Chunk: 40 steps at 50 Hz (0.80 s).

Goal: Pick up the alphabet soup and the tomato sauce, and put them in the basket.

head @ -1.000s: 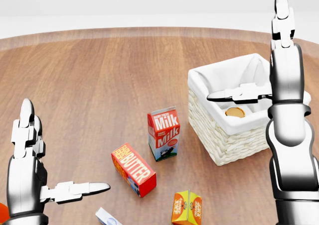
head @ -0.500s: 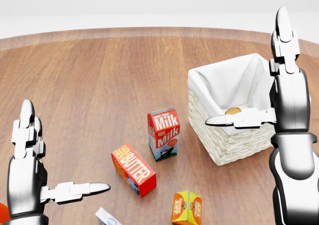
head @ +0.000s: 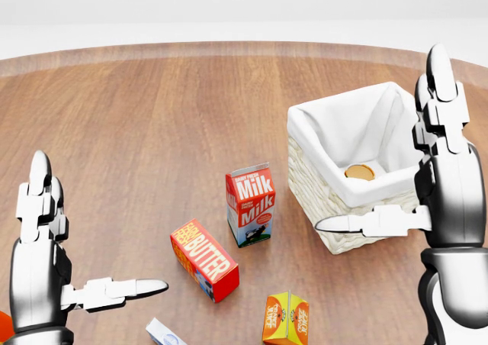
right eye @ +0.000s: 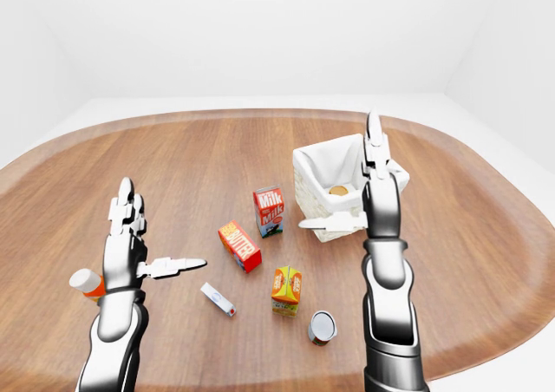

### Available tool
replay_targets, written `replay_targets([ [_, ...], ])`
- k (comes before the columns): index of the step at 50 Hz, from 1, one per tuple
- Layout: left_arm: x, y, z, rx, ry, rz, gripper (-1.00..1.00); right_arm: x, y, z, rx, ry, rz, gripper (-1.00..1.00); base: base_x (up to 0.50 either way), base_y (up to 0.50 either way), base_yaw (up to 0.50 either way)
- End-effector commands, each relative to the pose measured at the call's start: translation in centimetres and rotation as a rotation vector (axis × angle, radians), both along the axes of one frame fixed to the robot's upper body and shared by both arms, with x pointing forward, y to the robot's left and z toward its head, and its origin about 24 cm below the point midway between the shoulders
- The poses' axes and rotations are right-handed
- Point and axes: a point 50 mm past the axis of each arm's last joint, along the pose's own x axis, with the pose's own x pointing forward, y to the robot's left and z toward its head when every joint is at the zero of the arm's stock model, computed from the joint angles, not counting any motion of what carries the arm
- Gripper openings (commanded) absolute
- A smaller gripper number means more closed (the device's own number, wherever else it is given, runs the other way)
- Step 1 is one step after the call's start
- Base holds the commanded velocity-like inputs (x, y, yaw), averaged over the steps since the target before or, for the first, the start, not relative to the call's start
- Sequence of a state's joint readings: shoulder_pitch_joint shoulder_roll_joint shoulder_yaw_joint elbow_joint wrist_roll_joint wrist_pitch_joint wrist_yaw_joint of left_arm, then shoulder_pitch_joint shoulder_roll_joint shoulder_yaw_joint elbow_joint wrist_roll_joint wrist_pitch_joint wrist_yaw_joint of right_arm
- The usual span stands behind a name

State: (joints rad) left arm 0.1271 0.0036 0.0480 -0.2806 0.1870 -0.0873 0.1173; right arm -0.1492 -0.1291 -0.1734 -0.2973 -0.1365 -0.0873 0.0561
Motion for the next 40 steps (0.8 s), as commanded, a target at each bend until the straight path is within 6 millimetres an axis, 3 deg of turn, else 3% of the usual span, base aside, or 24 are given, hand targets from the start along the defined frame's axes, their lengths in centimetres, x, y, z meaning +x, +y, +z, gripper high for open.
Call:
replay_targets([
  [1,-0.1,0.0,0.3,0.0,-0.014,0.002,1.0,-1.6,0.1,-0.3,0.019,0.0,0.017,1.0,0.0,0.0,0.0],
  [13,-0.1,0.0,0.0,0.001,0.0,0.003,1.0,-3.3,0.3,0.1,0.035,-0.023,0.048,1.0,0.0,0.0,0.0],
  [25,-0.1,0.0,-0.1,0.004,0.005,0.004,1.0,-4.5,0.4,-1.5,0.059,0.049,0.064,1.0,0.0,0.0,0.0],
  [40,-0.1,0.0,0.1,0.005,-0.003,0.004,1.0,-6.5,0.6,-1.7,0.091,0.062,0.103,1.0,0.0,0.0,0.0],
])
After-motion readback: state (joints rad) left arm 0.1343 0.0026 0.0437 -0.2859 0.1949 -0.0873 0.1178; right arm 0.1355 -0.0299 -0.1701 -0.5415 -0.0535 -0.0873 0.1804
